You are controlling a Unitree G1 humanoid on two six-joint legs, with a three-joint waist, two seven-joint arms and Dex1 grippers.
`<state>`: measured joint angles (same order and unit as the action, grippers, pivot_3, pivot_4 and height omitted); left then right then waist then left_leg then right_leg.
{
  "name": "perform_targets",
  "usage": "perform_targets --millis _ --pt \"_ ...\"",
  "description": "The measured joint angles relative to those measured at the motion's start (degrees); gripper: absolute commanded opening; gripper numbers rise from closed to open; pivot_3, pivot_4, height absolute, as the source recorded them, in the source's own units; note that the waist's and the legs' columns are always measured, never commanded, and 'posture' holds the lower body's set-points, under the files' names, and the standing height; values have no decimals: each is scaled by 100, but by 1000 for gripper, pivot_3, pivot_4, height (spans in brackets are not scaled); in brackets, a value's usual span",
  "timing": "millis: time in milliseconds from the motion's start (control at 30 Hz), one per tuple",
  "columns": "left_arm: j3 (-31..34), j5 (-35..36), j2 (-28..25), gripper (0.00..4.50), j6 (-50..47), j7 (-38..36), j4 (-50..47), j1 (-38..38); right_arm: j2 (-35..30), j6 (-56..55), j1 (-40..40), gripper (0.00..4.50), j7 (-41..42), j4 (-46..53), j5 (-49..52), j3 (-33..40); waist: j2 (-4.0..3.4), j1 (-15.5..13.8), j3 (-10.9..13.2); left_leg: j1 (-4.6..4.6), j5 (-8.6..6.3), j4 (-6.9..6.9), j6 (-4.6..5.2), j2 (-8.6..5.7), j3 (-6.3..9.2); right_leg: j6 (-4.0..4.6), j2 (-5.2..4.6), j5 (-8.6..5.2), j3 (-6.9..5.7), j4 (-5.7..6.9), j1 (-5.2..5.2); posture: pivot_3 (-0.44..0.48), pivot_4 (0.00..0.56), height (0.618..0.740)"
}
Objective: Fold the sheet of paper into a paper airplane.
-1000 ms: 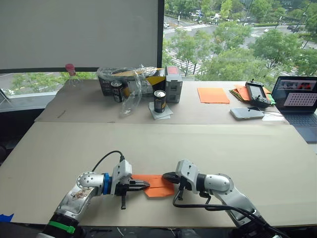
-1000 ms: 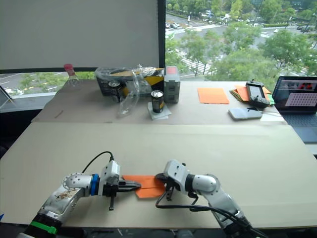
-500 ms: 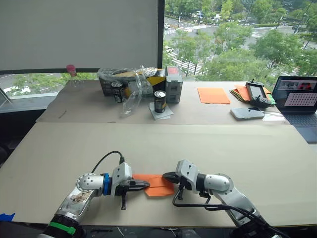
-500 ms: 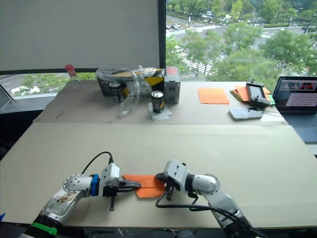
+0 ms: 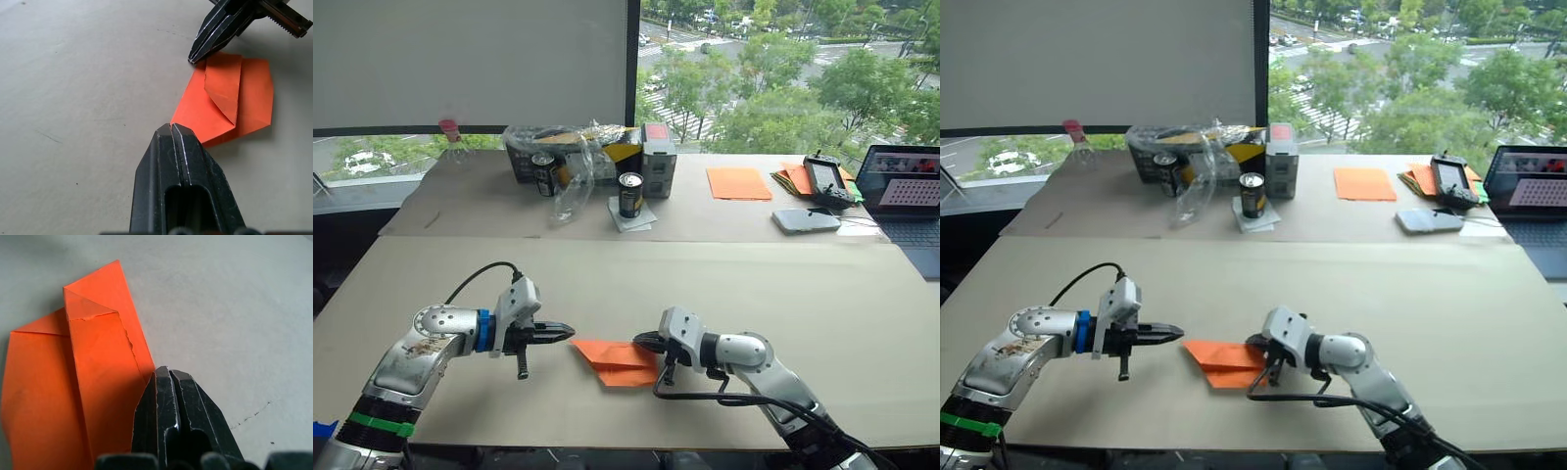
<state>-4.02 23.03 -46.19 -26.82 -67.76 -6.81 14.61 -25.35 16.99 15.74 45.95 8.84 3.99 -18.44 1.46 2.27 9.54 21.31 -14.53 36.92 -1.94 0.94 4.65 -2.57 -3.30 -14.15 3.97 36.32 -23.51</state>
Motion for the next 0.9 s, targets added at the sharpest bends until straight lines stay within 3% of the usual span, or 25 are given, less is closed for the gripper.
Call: perform_targets --millis 133,400,833,900 --pt "0 201 -72 0 -305 -133 -282 -108 -83 616 -13 42 133 644 667 453 0 9 2 72 0 13 0 -12 -1 -1 -12 1 2 41 -80 0 150 730" --pt "26 410 -150 0 -674 -141 -506 -232 -495 2328 -43 2617 334 1286 2002 1137 4 24 11 58 2 18 3 -9 0 3 -6 2 -1 53 -73 0 150 730" --pt "311 437 -133 0 -662 -20 -467 -450 -160 3609 -2 2617 227 709 2962 1211 5 23 11 60 8 40 11 -9 0 7 -6 6 0 71 -72 0 150 730" --pt "326 435 -101 0 -629 36 -467 -470 -38 3745 70 2103 217 609 3131 1275 4 22 11 60 8 42 11 -10 0 8 -6 6 0 73 -72 0 150 730"
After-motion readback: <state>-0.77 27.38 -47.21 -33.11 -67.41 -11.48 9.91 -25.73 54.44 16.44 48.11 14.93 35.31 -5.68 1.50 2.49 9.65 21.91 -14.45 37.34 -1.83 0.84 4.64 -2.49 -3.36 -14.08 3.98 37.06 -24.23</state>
